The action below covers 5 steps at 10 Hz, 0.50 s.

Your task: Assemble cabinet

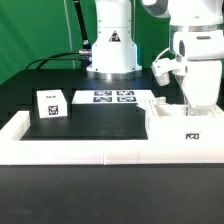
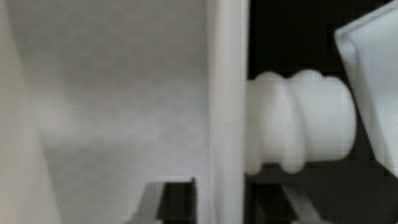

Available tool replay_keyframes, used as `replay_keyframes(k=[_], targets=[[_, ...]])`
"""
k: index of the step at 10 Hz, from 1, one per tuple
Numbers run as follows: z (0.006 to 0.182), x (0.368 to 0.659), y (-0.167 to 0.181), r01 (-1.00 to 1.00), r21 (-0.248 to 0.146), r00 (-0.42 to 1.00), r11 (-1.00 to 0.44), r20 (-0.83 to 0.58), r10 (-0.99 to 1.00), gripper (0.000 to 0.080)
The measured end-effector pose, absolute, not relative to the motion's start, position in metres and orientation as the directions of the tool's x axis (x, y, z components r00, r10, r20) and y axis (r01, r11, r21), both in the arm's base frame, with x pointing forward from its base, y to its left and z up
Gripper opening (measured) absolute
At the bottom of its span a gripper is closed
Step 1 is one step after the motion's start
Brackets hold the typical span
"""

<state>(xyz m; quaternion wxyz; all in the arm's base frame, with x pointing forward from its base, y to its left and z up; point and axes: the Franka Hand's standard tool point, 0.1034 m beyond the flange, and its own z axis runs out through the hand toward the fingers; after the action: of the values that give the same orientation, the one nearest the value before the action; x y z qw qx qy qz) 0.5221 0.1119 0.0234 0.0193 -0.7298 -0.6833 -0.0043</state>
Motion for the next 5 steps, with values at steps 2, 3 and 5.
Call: replay_keyframes(k=[2, 3, 5], targets=[[0.032, 0.524, 0.111, 0.994, 0.004, 0.113, -0.114, 0.039, 0.993, 0.0377], [0.040, 0.522, 0.111, 0.986, 0.023, 0.163, -0.164, 0.045, 0.986, 0.0515], [0.058, 0.510, 0.108, 0.965, 0.042, 0.258, -0.260, 0.049, 0.965, 0.0650]])
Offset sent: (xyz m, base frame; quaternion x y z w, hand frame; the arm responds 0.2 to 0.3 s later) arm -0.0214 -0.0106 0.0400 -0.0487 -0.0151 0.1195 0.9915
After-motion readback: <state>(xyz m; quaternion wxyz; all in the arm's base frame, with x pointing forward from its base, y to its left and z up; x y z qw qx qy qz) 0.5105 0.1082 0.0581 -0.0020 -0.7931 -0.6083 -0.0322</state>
